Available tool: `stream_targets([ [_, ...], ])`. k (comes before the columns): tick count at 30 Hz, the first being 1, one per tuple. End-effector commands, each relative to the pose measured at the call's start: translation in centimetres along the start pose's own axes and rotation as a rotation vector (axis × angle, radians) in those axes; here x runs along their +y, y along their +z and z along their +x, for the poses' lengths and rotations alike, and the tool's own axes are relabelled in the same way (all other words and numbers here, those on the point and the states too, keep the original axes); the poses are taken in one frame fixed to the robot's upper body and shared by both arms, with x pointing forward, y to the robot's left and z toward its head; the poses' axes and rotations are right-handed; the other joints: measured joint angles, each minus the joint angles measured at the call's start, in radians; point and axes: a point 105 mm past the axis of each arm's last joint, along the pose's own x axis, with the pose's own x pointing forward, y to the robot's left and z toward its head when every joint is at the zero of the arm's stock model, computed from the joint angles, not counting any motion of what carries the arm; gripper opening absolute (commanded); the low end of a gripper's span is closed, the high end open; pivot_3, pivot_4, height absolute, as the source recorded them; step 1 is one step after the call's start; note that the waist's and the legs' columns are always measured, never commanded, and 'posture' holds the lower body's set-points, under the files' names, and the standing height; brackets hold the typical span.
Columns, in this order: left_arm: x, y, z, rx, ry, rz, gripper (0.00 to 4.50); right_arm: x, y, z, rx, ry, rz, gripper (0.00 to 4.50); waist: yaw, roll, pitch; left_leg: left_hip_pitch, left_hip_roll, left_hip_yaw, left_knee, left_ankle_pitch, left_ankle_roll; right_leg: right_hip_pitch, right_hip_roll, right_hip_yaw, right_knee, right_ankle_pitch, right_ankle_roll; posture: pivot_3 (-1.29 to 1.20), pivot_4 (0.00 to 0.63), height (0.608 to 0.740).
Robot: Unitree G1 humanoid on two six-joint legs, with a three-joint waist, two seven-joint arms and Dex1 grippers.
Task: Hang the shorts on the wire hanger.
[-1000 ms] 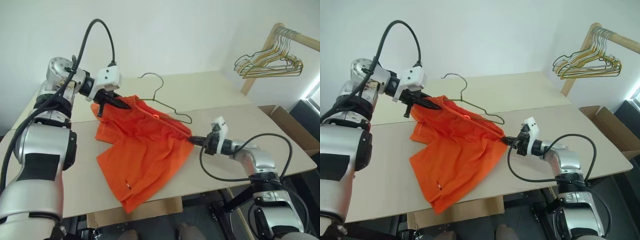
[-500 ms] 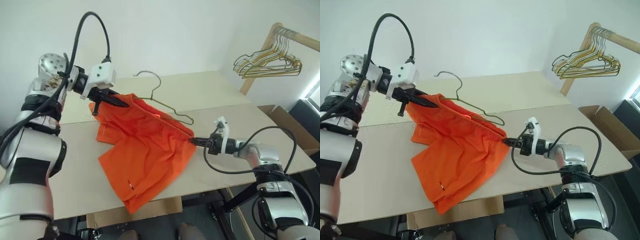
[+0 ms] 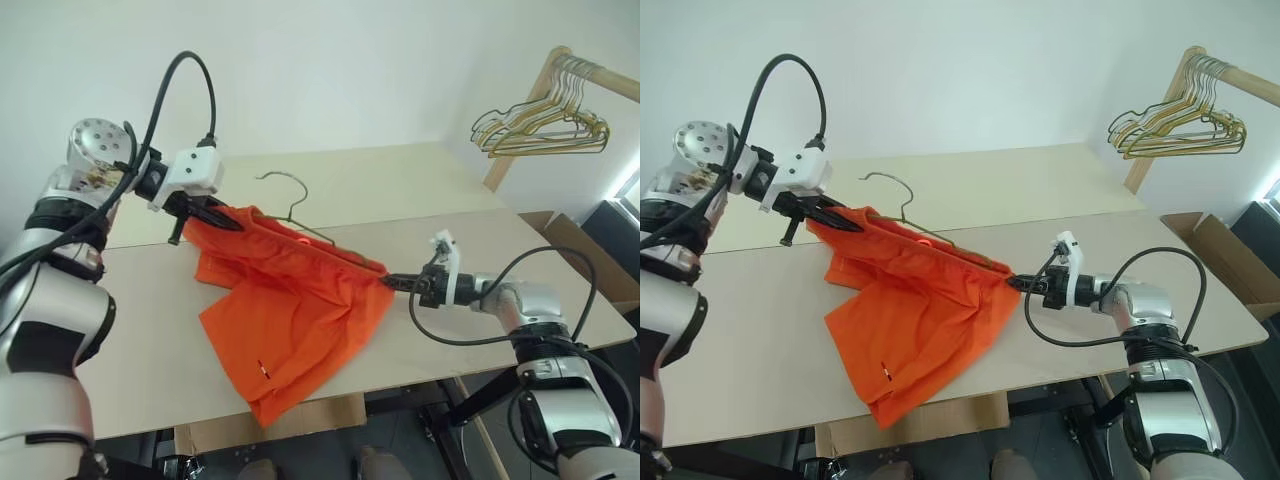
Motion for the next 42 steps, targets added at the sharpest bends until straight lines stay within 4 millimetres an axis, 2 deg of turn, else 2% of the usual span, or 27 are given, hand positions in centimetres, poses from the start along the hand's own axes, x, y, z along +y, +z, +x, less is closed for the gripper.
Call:
stream_targets([
  [1,0.8,0.4,-1.7,0.035,0.062,0.059,0.00,0.7,1.3,-1.7,0.013,-0.006,-0.105,0.05,0.001,0.000,0.000,0.000,0.000,0.000,0.000,0.000,0.000,0.000,0.000,0.000,0.000,0.000,0.000,-0.03,0.000,0.740],
  [7,1.2,-0.8,-0.7,0.074,0.106,-0.006,0.00,3.7,5.7,-2.7,0.037,0.008,-0.356,0.05,0.002,0.000,0.000,-0.001,0.000,0.000,0.000,0.000,0.000,-0.001,0.000,0.000,0.000,0.000,0.000,-0.03,0.000,0.740],
  [11,1.9,0.7,0.3,-0.054,0.140,-0.039,0.00,5.7,8.3,-2.5,0.041,-0.030,-0.505,0.05,0.004,0.000,0.000,-0.001,0.000,0.000,0.000,0.000,0.000,-0.002,0.000,0.000,0.000,0.000,0.000,-0.02,0.000,0.740],
  [15,2.0,1.1,1.0,-0.090,0.160,-0.022,0.00,7.0,10.0,-2.0,0.044,-0.103,-0.695,0.05,0.009,0.000,0.000,-0.002,0.000,0.000,0.000,0.000,0.000,-0.003,0.000,0.000,0.001,0.000,0.000,-0.03,0.000,0.740],
  [18,1.8,1.3,1.5,-0.144,0.176,-0.029,0.00,7.0,10.5,-1.8,0.061,-0.181,-0.864,0.05,0.019,0.000,0.000,-0.003,0.000,0.001,0.000,0.000,0.000,-0.004,0.000,0.000,0.001,0.000,0.000,-0.03,0.000,0.740],
  [21,1.4,0.6,1.9,-0.119,0.179,-0.037,0.00,7.1,10.9,-1.6,0.042,-0.224,-1.014,0.05,0.026,0.000,0.000,-0.004,0.000,0.001,0.000,0.000,0.000,-0.006,0.000,0.000,0.001,0.000,0.000,-0.03,0.000,0.740],
  [26,0.9,-1.0,2.7,-0.065,0.187,-0.096,0.00,8.6,11.4,-1.8,-0.021,-0.181,-1.124,0.05,0.031,0.000,0.000,-0.005,0.000,0.002,0.000,0.000,0.000,-0.007,0.000,0.000,0.001,0.000,0.000,-0.03,0.000,0.740],
  [31,1.3,-0.8,3.1,-0.087,0.234,-0.103,0.00,9.1,11.3,-1.8,-0.012,-0.149,-1.161,0.05,0.031,0.000,0.000,-0.005,0.000,0.002,0.000,0.000,0.000,-0.007,0.000,0.000,0.001,0.000,0.000,-0.03,0.000,0.740],
  [36,1.2,1.4,3.3,-0.231,0.214,-0.063,0.00,8.5,10.7,-0.7,0.042,-0.164,-1.193,0.05,0.031,0.000,0.000,-0.005,0.000,0.002,0.000,0.000,0.000,-0.007,0.000,0.000,0.001,0.000,0.000,-0.03,0.000,0.740],
  [41,0.3,0.9,3.5,-0.218,0.176,-0.056,0.00,8.1,11.7,-0.2,0.027,-0.230,-1.201,0.05,0.023,0.000,0.000,-0.004,0.000,0.002,0.000,0.000,0.000,-0.007,0.000,0.001,0.001,0.000,0.000,-0.03,0.000,0.740],
  [42,0.3,0.8,3.5,-0.220,0.176,-0.060,0.00,8.4,11.4,-0.3,0.037,-0.204,-1.225,0.25,0.023,0.000,0.000,-0.004,0.000,0.002,0.000,0.000,0.000,-0.007,0.000,0.001,0.001,0.000,0.000,-0.03,0.000,0.740],
])
